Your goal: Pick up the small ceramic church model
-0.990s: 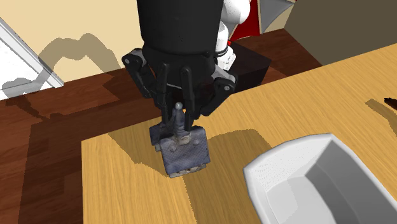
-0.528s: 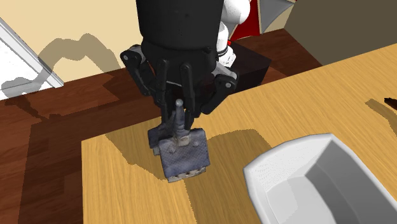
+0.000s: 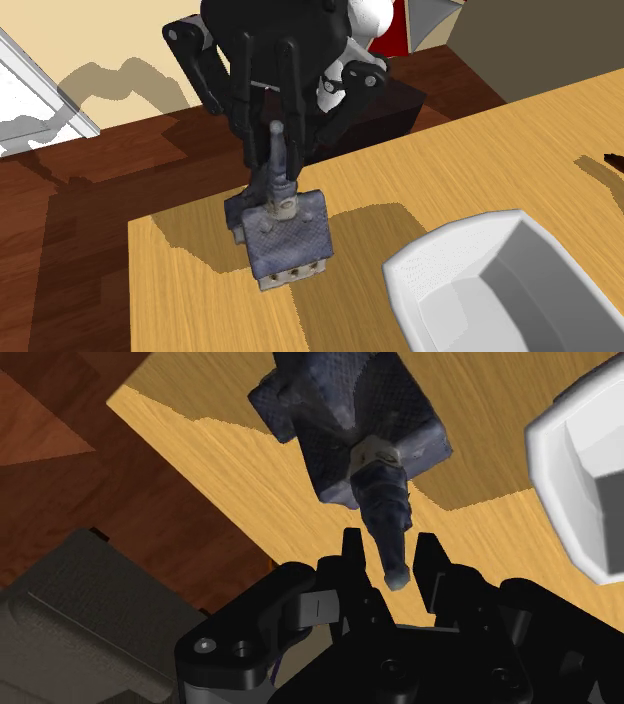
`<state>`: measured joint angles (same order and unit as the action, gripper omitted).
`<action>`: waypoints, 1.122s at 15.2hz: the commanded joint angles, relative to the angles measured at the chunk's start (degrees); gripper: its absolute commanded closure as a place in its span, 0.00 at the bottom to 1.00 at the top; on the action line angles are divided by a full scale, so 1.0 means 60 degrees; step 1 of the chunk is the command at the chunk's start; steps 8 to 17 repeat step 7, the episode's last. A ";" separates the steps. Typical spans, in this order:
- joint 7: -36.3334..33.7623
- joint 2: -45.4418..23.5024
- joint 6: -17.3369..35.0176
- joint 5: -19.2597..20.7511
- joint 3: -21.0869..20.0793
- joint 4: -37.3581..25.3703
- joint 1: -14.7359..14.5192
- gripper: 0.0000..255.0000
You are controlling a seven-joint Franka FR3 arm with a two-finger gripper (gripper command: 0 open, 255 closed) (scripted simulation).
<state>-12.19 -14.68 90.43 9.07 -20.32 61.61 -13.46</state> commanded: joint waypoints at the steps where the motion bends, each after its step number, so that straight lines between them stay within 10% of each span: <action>1: -0.0003 -0.0256 -0.0412 0.0114 -0.0010 -0.0663 -0.0110 1.00; 5: 0.0003 -0.1023 -0.1429 0.0454 -0.0009 -0.2424 -0.0482 1.00; 17: 0.0005 -0.1063 -0.1477 0.0469 -0.0002 -0.2511 -0.0507 1.00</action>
